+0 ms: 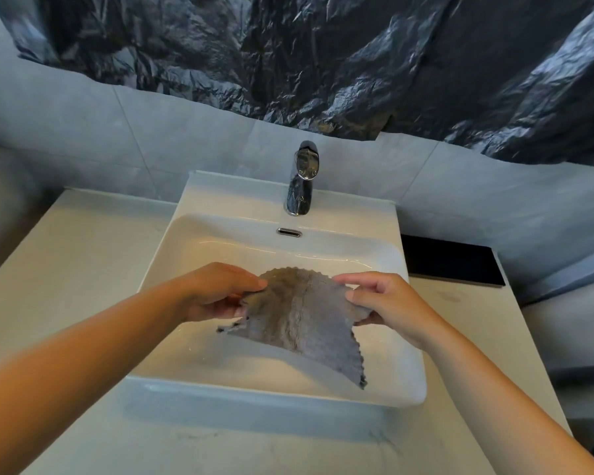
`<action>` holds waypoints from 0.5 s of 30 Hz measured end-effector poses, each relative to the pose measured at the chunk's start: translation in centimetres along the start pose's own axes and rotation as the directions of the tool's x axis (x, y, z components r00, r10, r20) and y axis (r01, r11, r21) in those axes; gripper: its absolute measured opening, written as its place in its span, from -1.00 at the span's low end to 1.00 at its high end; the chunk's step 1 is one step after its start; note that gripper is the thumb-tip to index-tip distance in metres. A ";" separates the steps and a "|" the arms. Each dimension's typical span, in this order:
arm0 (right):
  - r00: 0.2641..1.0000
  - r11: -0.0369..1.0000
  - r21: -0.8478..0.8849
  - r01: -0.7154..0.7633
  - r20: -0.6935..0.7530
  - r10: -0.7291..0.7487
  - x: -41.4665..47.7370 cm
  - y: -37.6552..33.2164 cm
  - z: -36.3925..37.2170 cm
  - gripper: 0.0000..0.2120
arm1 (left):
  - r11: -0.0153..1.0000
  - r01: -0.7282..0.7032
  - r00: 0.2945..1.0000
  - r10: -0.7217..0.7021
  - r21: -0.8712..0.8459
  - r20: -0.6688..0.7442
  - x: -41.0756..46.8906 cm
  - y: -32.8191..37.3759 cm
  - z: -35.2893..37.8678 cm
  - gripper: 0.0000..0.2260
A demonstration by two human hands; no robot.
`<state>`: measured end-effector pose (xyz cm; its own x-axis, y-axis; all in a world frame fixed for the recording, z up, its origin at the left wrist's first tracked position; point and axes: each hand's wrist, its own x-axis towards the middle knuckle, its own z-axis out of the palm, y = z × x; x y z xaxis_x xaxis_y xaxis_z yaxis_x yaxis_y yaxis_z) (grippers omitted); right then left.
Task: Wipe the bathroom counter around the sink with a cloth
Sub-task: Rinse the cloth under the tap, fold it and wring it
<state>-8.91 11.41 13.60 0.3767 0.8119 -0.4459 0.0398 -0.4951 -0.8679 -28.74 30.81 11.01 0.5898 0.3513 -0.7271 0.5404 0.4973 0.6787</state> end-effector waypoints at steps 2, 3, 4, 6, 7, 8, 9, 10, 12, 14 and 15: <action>0.998 1.000 0.023 -0.002 0.058 0.000 -0.1 -0.6 0.4 -0.75 | 0.997 -0.045 0.998 0.047 -0.060 0.040 -0.1 0.1 0.6 -0.87; 0.995 0.998 0.056 -0.015 0.102 0.010 -0.1 -0.9 0.5 -0.72 | 0.995 -0.085 0.995 0.087 -0.051 0.044 -0.2 0.2 1.0 -0.86; 0.989 0.997 0.068 -0.022 0.150 0.011 -0.1 -1.2 0.7 -0.69 | 0.991 -0.130 0.991 0.131 -0.034 0.036 -0.3 0.3 1.2 -0.85; 0.983 0.999 -0.006 0.041 0.181 -0.039 -0.1 -1.6 0.9 -0.64 | 0.977 -0.212 0.977 0.212 -0.015 0.005 -0.6 0.6 1.6 -0.86; 0.984 0.993 -0.072 0.094 0.159 -0.082 0.0 -1.9 1.1 -0.62 | 0.968 -0.251 0.968 0.251 -0.007 -0.013 -0.7 0.7 1.7 -0.86; 0.985 0.978 -0.145 0.147 0.116 -0.130 0.1 -2.0 1.3 -0.63 | 0.956 -0.293 0.956 0.293 0.016 -0.029 -0.8 0.9 1.8 -0.85; 0.983 0.960 -0.213 0.184 0.063 -0.174 0.2 -2.3 1.5 -0.66 | 0.941 -0.333 0.941 0.336 0.056 -0.044 -1.0 1.1 1.9 -0.84; 0.975 0.935 -0.280 0.216 0.017 -0.220 0.2 -2.6 1.8 -0.71 | 0.922 -0.373 0.923 0.380 0.107 -0.059 -1.0 1.2 2.0 -0.83; 0.945 0.865 -0.411 0.288 -0.025 -0.327 0.4 -3.3 2.3 -0.83 | 0.883 -0.430 0.889 0.450 0.187 -0.080 -1.0 1.3 2.1 -0.80; 0.911 0.783 -0.516 0.347 -0.013 -0.412 0.8 -4.0 2.7 -0.94 | 0.860 -0.461 0.872 0.485 0.217 -0.070 -1.1 1.5 2.5 -0.76; 0.898 0.752 -0.551 0.361 -0.011 -0.440 1.0 -4.3 2.9 -0.97 | 0.849 -0.478 0.865 0.500 0.225 -0.048 -1.2 1.5 2.6 -0.77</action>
<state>-11.38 15.21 16.22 0.3314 0.9434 -0.0166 0.6760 -0.2497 -0.6933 -27.05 29.06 13.15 0.7514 0.5906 -0.2944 0.3118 0.0755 0.9471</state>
